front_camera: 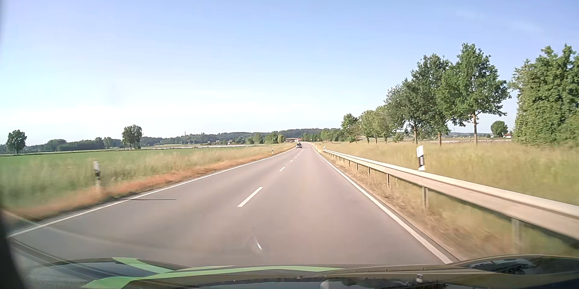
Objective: Follow the waypoints while adhering to traffic rules and regulations
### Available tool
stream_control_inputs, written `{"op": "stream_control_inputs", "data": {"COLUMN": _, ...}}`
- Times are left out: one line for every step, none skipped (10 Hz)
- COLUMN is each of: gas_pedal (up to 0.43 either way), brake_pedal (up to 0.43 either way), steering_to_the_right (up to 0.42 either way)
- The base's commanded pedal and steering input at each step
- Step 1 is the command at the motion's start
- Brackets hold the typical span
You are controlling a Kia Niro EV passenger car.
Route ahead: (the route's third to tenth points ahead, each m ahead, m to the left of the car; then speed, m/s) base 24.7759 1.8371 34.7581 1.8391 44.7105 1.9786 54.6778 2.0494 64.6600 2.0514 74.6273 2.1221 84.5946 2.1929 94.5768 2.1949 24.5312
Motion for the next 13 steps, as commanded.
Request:
{"op": "stream_control_inputs", "data": {"gas_pedal": 0.248, "brake_pedal": 0.0, "steering_to_the_right": -0.004}}
{"op": "stream_control_inputs", "data": {"gas_pedal": 0.268, "brake_pedal": 0.0, "steering_to_the_right": -0.004}}
{"op": "stream_control_inputs", "data": {"gas_pedal": 0.28, "brake_pedal": 0.0, "steering_to_the_right": -0.005}}
{"op": "stream_control_inputs", "data": {"gas_pedal": 0.28, "brake_pedal": 0.0, "steering_to_the_right": -0.004}}
{"op": "stream_control_inputs", "data": {"gas_pedal": 0.28, "brake_pedal": 0.0, "steering_to_the_right": -0.005}}
{"op": "stream_control_inputs", "data": {"gas_pedal": 0.28, "brake_pedal": 0.0, "steering_to_the_right": -0.004}}
{"op": "stream_control_inputs", "data": {"gas_pedal": 0.28, "brake_pedal": 0.0, "steering_to_the_right": -0.002}}
{"op": "stream_control_inputs", "data": {"gas_pedal": 0.28, "brake_pedal": 0.0, "steering_to_the_right": -0.002}}
{"op": "stream_control_inputs", "data": {"gas_pedal": 0.28, "brake_pedal": 0.0, "steering_to_the_right": -0.002}}
{"op": "stream_control_inputs", "data": {"gas_pedal": 0.28, "brake_pedal": 0.0, "steering_to_the_right": -0.002}}
{"op": "stream_control_inputs", "data": {"gas_pedal": 0.28, "brake_pedal": 0.0, "steering_to_the_right": -0.002}}
{"op": "stream_control_inputs", "data": {"gas_pedal": 0.28, "brake_pedal": 0.0, "steering_to_the_right": -0.002}}
{"op": "stream_control_inputs", "data": {"gas_pedal": 0.28, "brake_pedal": 0.0, "steering_to_the_right": -0.002}}
